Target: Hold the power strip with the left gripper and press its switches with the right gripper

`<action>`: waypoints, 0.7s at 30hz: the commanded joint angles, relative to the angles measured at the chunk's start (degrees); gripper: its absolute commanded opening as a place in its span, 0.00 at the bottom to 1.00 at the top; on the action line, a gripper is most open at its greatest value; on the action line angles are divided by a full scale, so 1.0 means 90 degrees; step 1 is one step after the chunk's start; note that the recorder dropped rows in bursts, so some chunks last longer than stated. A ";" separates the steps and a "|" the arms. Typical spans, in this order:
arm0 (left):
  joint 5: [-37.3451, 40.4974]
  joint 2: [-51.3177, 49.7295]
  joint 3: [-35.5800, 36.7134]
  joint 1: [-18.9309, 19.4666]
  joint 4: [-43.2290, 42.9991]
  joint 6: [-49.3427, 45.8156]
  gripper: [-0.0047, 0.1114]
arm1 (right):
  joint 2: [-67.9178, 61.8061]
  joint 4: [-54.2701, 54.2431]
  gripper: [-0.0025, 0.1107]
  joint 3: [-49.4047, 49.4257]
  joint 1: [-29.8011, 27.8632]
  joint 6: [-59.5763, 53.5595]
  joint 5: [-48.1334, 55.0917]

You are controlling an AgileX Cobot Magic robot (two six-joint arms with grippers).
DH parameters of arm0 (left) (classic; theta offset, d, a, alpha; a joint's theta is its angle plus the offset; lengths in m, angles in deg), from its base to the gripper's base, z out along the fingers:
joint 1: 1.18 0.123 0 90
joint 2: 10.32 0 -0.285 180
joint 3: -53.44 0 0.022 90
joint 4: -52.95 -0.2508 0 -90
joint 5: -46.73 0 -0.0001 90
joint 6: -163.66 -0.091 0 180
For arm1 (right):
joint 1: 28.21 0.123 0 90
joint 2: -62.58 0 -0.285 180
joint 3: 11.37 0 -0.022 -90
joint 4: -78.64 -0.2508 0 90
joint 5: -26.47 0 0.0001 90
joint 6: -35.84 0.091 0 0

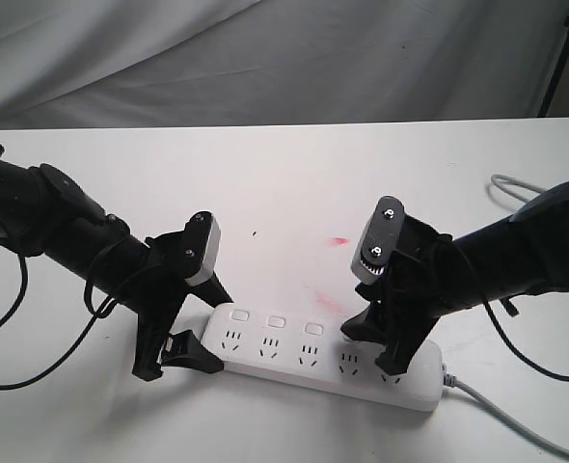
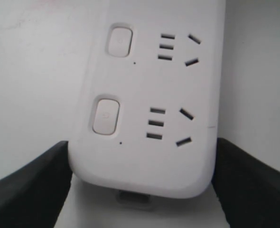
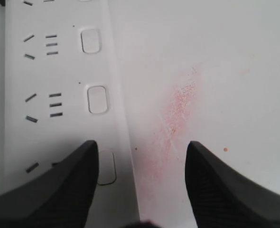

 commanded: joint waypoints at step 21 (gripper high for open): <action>0.0012 -0.0006 -0.0022 -0.0038 0.0078 -0.0003 0.66 | -0.0283 0.0051 0.47 0.0004 0.0001 -0.0462 -0.0203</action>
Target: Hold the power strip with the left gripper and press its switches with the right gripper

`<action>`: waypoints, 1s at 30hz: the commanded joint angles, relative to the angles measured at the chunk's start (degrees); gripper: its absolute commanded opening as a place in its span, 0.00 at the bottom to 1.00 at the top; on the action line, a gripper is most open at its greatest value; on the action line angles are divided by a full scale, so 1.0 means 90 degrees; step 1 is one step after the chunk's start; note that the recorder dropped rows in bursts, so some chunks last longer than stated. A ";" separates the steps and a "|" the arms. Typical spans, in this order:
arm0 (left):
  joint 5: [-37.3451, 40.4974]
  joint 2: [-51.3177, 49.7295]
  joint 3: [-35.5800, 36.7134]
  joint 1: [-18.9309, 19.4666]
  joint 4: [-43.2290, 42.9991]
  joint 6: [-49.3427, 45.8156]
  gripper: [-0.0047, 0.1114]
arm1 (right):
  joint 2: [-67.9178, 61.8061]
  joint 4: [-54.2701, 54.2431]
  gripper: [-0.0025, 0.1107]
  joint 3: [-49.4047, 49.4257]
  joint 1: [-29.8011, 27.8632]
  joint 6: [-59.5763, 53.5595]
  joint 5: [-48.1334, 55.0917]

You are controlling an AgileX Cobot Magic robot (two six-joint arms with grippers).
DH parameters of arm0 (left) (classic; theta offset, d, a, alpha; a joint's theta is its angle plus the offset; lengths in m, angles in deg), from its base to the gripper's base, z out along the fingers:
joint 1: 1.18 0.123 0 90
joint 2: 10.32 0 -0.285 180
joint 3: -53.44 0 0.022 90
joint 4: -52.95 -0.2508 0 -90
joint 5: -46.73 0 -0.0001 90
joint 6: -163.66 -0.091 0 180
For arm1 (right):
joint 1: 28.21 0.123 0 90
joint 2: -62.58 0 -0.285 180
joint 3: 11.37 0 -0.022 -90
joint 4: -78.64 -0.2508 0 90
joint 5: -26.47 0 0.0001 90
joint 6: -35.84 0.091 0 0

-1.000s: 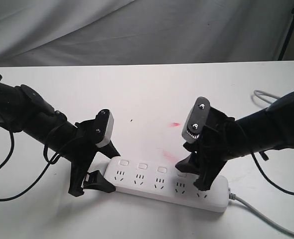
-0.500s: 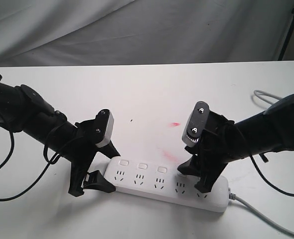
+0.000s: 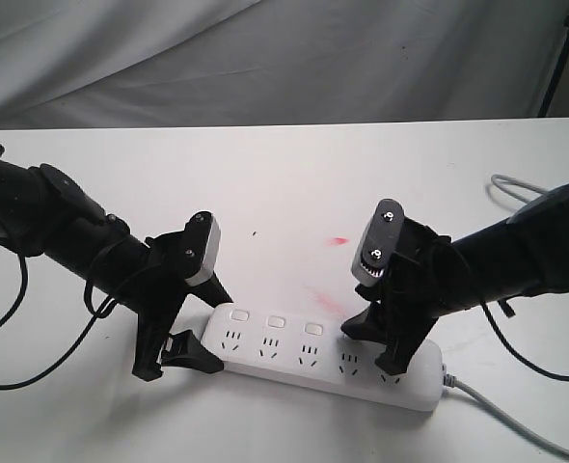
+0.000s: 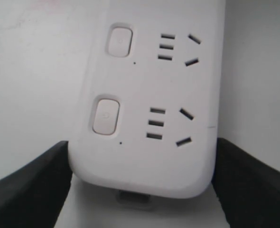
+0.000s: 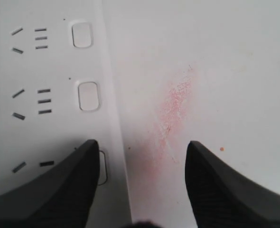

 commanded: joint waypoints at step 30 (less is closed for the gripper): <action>0.0012 -0.0006 -0.0022 -0.0038 0.0078 -0.0003 0.66 | 0.1099 0.0253 0.47 0.0539 -0.0620 0.0133 0.0188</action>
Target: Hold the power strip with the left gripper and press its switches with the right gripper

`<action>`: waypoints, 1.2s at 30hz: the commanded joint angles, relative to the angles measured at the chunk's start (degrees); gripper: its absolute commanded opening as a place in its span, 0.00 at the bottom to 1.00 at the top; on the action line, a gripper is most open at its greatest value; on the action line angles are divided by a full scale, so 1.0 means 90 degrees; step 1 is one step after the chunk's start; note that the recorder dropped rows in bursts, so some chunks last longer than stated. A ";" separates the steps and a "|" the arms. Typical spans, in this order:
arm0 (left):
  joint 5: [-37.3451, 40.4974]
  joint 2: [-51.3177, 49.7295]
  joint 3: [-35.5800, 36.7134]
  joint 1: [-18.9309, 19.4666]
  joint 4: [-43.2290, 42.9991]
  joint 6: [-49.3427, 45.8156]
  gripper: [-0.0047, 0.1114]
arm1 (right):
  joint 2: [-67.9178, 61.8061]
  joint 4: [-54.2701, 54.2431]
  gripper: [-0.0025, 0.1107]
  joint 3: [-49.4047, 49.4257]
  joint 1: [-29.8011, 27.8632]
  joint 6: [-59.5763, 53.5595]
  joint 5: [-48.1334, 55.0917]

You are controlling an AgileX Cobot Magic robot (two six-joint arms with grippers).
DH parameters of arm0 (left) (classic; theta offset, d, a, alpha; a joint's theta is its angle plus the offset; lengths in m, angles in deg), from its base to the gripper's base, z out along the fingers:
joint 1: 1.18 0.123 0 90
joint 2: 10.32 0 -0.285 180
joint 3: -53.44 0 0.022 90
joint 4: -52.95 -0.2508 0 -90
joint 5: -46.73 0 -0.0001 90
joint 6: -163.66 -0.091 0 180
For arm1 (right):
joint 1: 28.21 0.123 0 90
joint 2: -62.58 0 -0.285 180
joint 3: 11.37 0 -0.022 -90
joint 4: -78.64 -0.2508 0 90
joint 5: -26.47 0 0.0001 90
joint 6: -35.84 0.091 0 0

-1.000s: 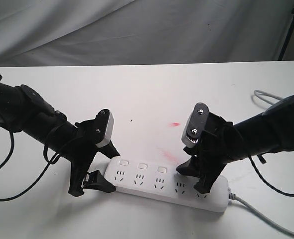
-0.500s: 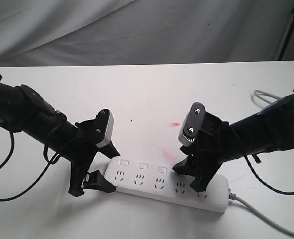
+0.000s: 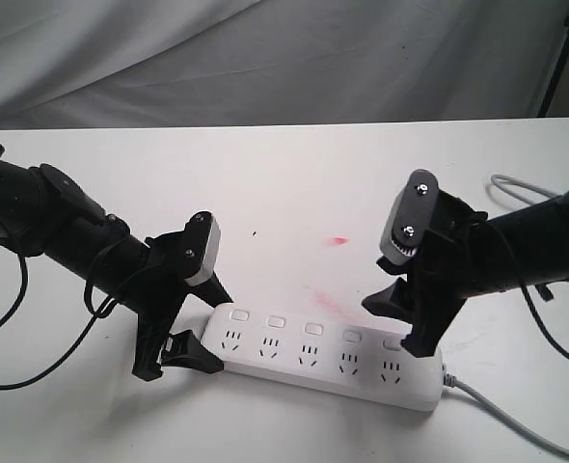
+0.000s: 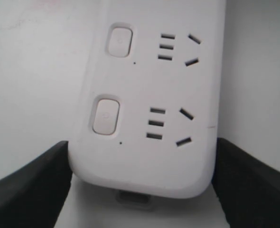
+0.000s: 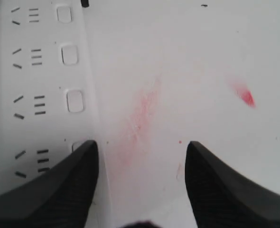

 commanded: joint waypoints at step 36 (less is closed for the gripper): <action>0.0012 -0.0006 -0.0022 -0.0038 0.0078 -0.0003 0.66 | -0.0481 0.0302 0.47 0.0380 -0.0277 0.0017 -0.0091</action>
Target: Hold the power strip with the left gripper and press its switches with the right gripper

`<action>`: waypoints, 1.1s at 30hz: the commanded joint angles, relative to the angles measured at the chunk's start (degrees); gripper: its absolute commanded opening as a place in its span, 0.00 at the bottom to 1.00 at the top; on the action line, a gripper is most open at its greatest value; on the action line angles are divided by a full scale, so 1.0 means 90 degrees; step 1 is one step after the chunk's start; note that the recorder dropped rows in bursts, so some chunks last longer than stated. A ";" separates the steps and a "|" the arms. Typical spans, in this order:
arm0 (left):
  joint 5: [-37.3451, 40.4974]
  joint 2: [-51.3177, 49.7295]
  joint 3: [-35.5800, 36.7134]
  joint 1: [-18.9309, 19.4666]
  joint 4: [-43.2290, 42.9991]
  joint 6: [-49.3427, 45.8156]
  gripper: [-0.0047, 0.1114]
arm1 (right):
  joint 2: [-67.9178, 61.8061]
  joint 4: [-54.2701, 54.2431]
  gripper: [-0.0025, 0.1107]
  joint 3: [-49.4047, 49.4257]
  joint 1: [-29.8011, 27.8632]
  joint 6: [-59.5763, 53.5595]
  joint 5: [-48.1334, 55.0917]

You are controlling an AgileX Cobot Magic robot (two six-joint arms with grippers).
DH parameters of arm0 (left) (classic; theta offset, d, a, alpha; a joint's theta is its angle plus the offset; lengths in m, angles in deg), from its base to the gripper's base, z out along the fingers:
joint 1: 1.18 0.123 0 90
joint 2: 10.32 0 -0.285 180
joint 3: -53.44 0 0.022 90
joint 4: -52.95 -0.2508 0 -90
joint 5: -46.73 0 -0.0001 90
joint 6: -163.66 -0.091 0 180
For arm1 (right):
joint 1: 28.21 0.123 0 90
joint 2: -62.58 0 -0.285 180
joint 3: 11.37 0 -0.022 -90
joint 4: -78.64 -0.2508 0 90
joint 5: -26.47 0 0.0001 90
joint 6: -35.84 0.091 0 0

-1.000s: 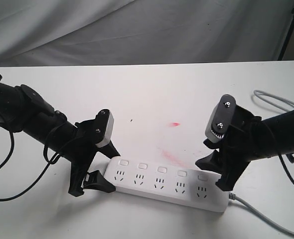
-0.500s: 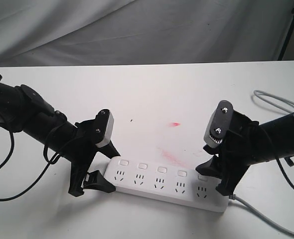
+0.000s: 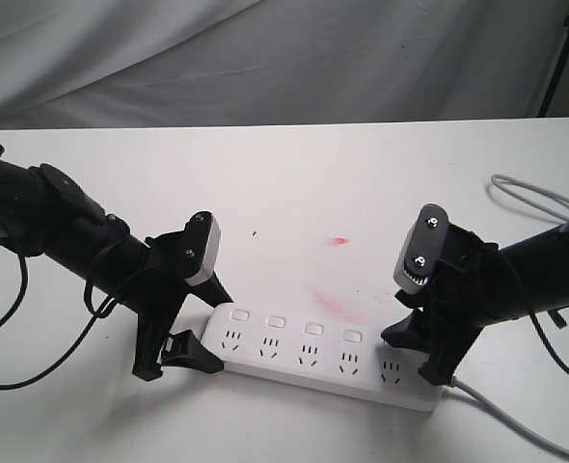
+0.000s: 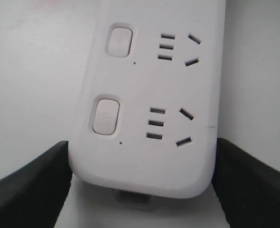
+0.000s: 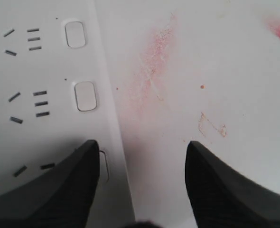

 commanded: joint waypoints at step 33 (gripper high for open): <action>0.0000 -0.0006 -0.0022 -0.0038 0.0078 -0.0003 0.66 | 0.1879 -0.0366 0.45 0.0222 0.0035 -0.0142 -0.0160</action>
